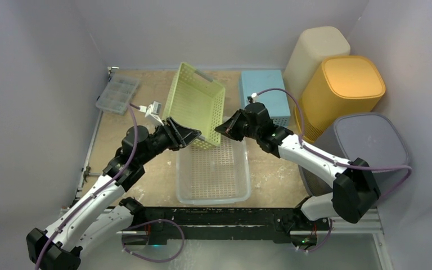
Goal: Turn the large container upside down
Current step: Pick up the container from the container.
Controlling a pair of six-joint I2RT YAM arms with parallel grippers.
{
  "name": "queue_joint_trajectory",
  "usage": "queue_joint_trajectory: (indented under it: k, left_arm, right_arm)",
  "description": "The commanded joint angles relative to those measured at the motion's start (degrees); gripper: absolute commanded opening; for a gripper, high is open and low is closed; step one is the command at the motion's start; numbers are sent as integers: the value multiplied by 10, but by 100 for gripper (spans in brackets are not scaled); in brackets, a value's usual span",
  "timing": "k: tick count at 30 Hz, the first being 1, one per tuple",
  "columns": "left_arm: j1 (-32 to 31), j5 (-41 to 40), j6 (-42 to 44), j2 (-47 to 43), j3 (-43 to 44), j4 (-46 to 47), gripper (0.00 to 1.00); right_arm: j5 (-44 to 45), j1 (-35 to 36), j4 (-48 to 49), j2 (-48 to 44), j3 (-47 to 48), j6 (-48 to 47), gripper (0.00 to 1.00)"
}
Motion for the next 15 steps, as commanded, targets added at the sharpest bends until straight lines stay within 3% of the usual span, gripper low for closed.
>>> queue_joint_trajectory:
  k: [1, 8, 15]
  left_arm:
    - [-4, -33, 16, 13, 22, 30, 39]
    - [-6, -80, 10, 27, 25, 35, 35]
    - [-7, -94, 10, 39, 28, 47, 23]
  right_arm:
    - [-57, 4, 60, -1, -3, -1, 0]
    - [-66, 20, 81, 0, -7, 7, 0]
    - [-83, 38, 116, 22, -10, 19, 0]
